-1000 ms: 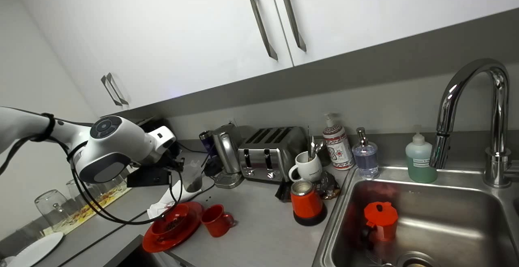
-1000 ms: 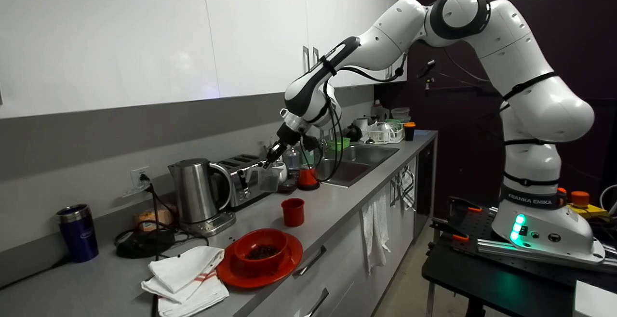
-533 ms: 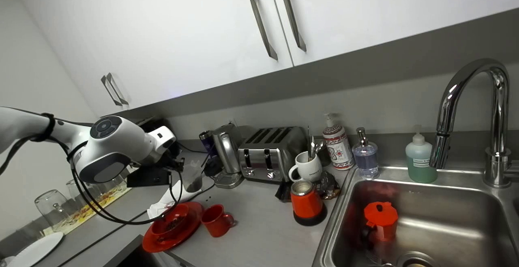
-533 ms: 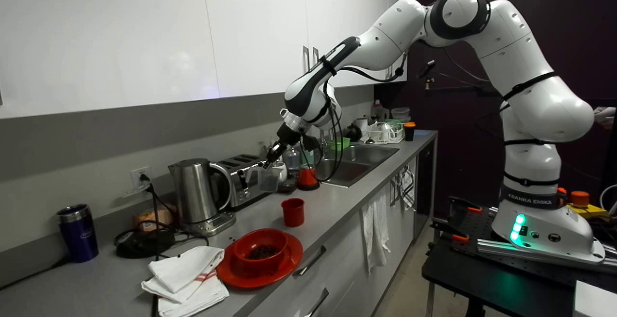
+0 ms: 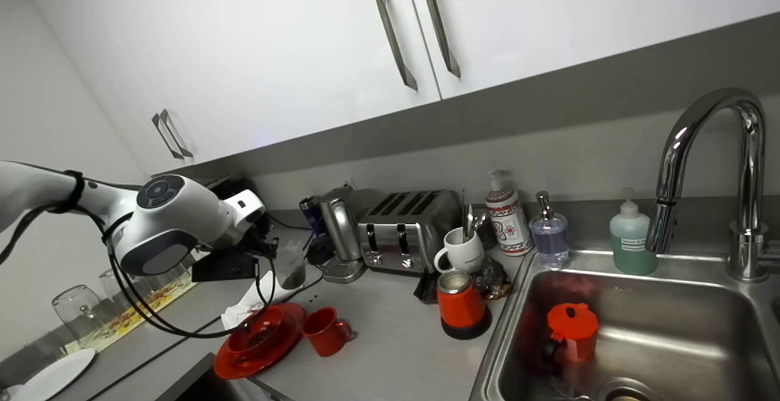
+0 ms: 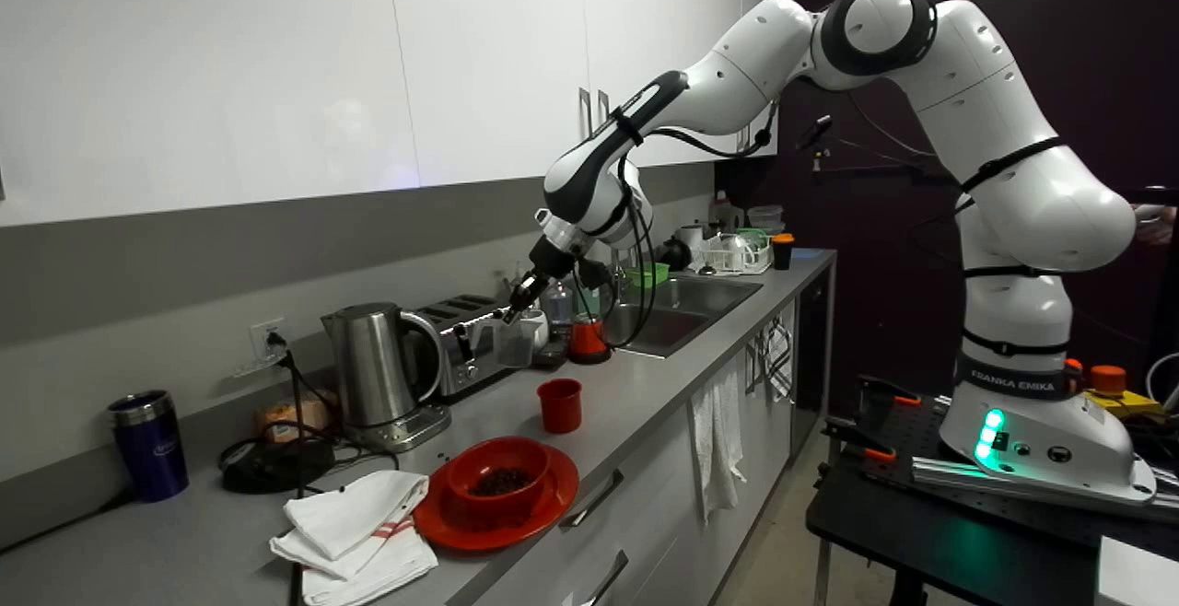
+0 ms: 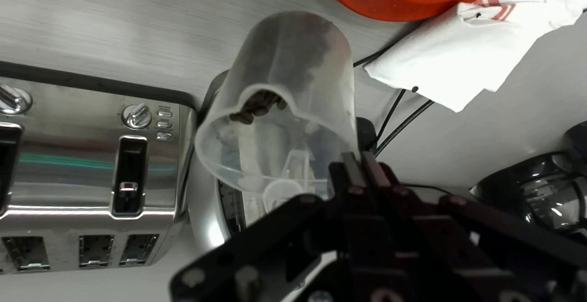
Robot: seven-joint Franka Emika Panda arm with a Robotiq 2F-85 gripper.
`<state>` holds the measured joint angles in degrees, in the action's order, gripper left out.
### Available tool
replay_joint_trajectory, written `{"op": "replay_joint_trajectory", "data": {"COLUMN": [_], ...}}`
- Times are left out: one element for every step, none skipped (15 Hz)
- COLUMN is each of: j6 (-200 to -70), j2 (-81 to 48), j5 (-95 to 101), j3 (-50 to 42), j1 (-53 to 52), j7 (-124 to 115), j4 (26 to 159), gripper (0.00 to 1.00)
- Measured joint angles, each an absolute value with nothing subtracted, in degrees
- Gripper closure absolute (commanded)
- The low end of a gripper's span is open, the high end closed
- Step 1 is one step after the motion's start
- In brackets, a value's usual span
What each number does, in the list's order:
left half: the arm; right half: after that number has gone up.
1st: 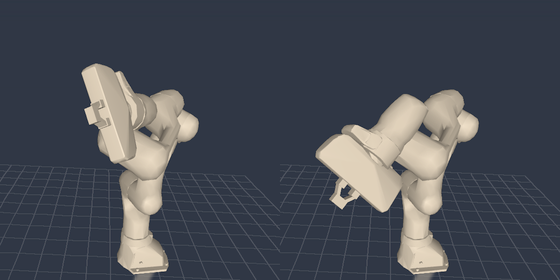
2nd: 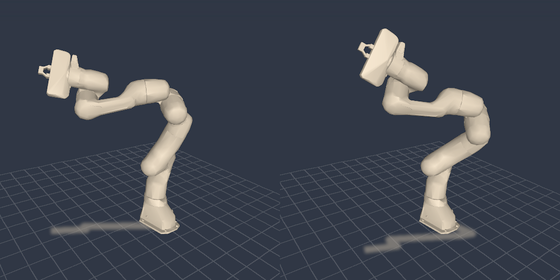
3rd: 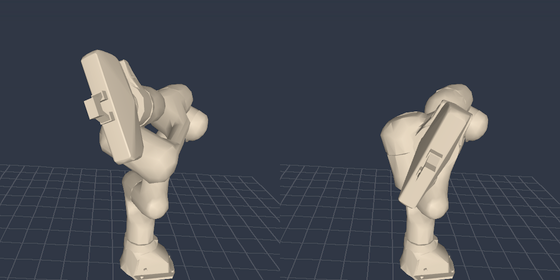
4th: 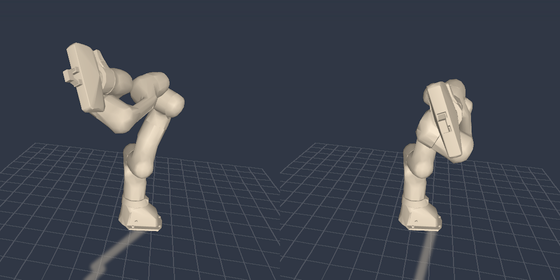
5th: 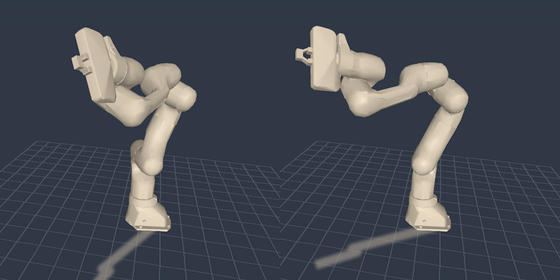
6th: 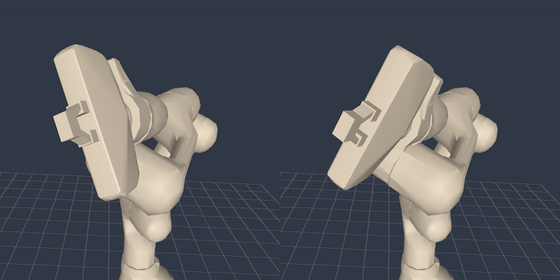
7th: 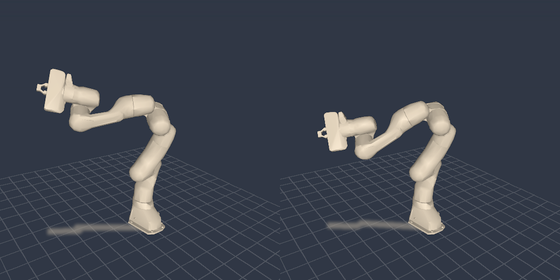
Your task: Pick up the jar and pour some of its contents in the bowl
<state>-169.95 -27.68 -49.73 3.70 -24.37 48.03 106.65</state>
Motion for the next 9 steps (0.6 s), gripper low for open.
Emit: {"op": "replay_joint_trajectory", "data": {"j6": [-170.0,-170.0,-170.0,-170.1,-170.3,-170.6,-170.9,-171.2,-171.5], "j2": [-27.7,-27.7,-27.7,-27.7,-27.7,-27.7,-27.7,-27.7,-27.7], "j5": [-49.7,-49.7,-49.7,-49.7,-49.7,-49.7,-49.7,-49.7,-49.7], "j3": [3.4,3.1,2.8,2.4,2.0,1.6,1.2,0.7,0.1], "j1": [-24.4,-24.4,-24.4,-24.4,-24.4,-24.4,-24.3,-24.3,-24.3], "j7": [48.0,48.0,48.0,48.0,48.0,48.0,48.0,48.0,48.0], "j4": [106.6,106.5,106.5,106.5,106.5,106.4,106.4,106.5,106.5], "gripper": [0.96,0.96,0.97,0.96,0.96,0.97,0.96,0.96,0.96]}}
